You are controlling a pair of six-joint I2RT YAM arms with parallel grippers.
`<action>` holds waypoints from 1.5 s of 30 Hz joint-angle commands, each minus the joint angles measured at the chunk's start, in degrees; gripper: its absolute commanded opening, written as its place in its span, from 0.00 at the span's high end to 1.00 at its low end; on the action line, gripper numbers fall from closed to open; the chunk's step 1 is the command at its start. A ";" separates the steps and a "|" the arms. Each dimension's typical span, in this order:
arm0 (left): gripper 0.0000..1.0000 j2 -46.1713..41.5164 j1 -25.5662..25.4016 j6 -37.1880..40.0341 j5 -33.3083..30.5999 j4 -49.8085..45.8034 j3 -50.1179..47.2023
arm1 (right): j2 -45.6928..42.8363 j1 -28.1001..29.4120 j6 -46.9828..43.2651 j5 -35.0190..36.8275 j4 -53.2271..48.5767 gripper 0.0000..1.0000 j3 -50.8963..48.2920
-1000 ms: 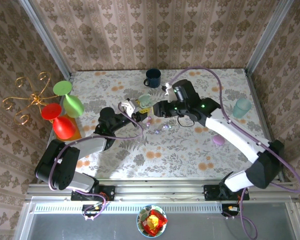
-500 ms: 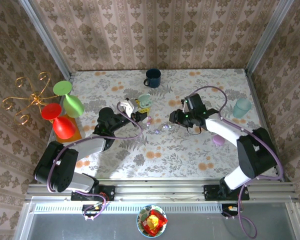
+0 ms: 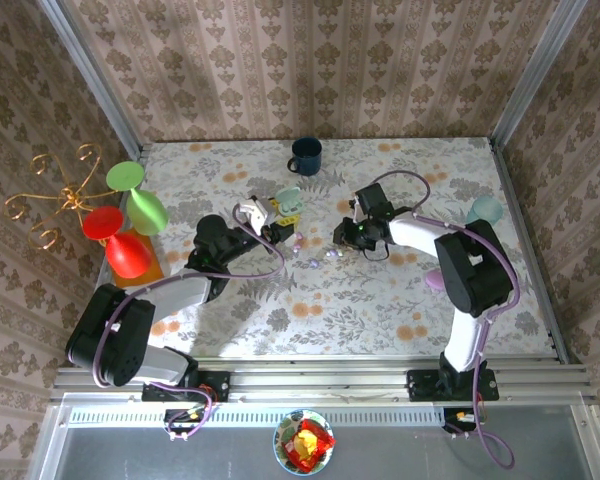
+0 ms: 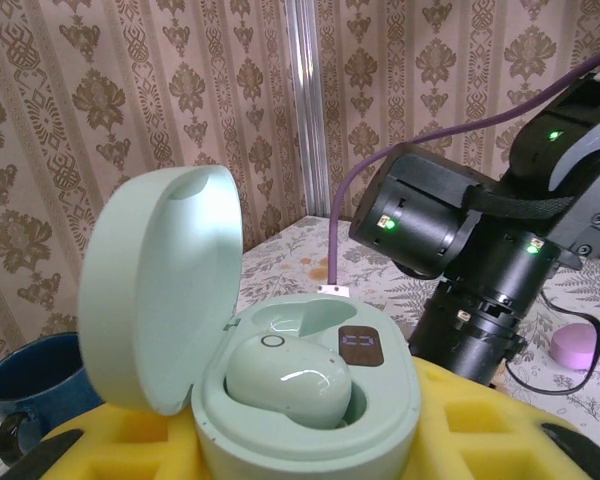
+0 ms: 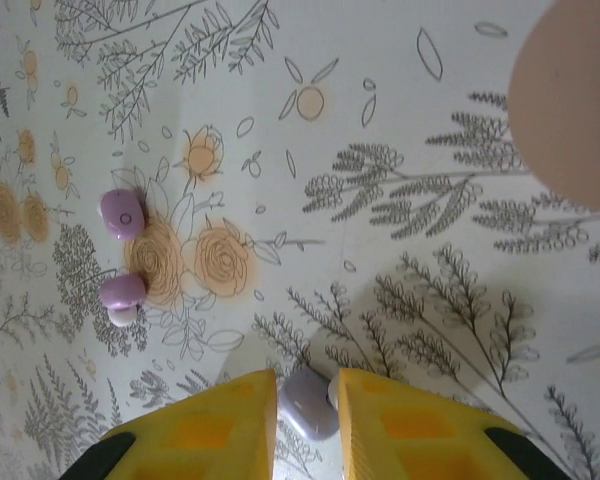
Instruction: Insert the wireless bluetooth earbuds into the charging case
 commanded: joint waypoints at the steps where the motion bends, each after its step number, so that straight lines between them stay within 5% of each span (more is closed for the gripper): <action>1: 0.77 -1.86 0.38 -0.99 0.66 1.24 -0.65 | 2.95 -0.71 -3.25 -1.25 -3.16 0.76 3.30; 10: 0.77 -2.52 0.47 -0.23 -0.22 -0.12 -1.10 | 7.85 -1.30 -4.64 -1.92 -6.21 0.79 5.87; 27: 0.77 -1.79 0.56 -0.86 0.35 0.92 -1.36 | -1.43 -0.73 -2.73 -3.66 -2.94 0.84 -8.22; 39: 0.77 -2.03 0.47 -2.05 0.66 2.36 -2.10 | -4.62 3.50 -2.44 -3.91 -4.23 0.83 -8.39; 45: 0.77 -3.45 1.26 -2.49 -0.56 2.85 -3.82 | -9.10 6.30 -4.88 5.64 -11.28 0.81 -6.40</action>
